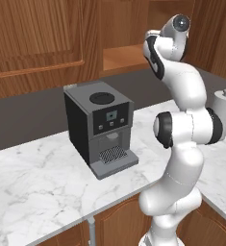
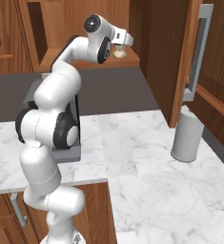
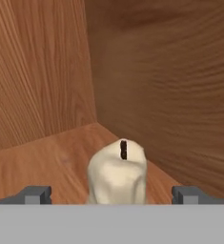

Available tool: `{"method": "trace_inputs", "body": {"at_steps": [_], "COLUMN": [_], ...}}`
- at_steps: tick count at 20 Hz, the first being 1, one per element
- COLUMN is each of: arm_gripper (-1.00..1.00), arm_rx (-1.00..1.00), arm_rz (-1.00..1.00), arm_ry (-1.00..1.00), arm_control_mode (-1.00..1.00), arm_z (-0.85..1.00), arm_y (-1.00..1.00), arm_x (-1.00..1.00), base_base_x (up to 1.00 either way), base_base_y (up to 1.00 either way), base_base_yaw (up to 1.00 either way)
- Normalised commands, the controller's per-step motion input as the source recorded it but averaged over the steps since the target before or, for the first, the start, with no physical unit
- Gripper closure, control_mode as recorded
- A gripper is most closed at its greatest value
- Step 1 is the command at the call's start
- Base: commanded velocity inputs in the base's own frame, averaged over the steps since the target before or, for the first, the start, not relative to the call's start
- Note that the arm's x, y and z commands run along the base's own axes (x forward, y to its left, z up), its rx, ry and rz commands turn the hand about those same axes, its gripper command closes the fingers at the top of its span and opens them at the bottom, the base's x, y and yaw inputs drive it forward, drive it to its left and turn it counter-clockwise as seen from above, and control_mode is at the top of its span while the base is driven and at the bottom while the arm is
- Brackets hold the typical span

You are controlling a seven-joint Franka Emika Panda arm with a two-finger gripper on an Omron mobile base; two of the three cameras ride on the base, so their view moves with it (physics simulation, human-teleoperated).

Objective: Get the candle and the beer from the cabinet and move them to the dining counter.

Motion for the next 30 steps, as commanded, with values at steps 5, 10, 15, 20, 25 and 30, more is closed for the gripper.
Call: {"method": "trace_inputs", "body": {"at_steps": [5, 10, 15, 20, 25, 30], "arm_gripper": [-1.00, -1.00, -1.00, -1.00, -1.00, -1.00], "arm_rx": [0.00, 0.00, 0.00, 0.00, 0.00, 0.00], "arm_rz": [0.00, 0.00, 0.00, 0.00, 0.00, 0.00], "arm_ry": [0.00, 0.00, 0.00, 0.00, 0.00, 0.00], "arm_control_mode": [-1.00, -1.00, -1.00, -1.00, -1.00, -1.00], "arm_z": [0.00, -0.01, -0.01, -0.01, -0.07, -0.09], "arm_y": [-0.01, -0.03, -0.05, -0.02, -0.01, -0.01], "arm_x": [0.19, 0.18, 0.14, 0.14, 0.07, 0.00], "base_base_x": [0.00, 0.00, 0.00, 0.00, 0.00, 0.00], "base_base_y": [0.00, 0.00, 0.00, 0.00, 0.00, 0.00], "base_base_yaw": [0.00, 0.00, 0.00, 0.00, 0.00, 0.00]}}
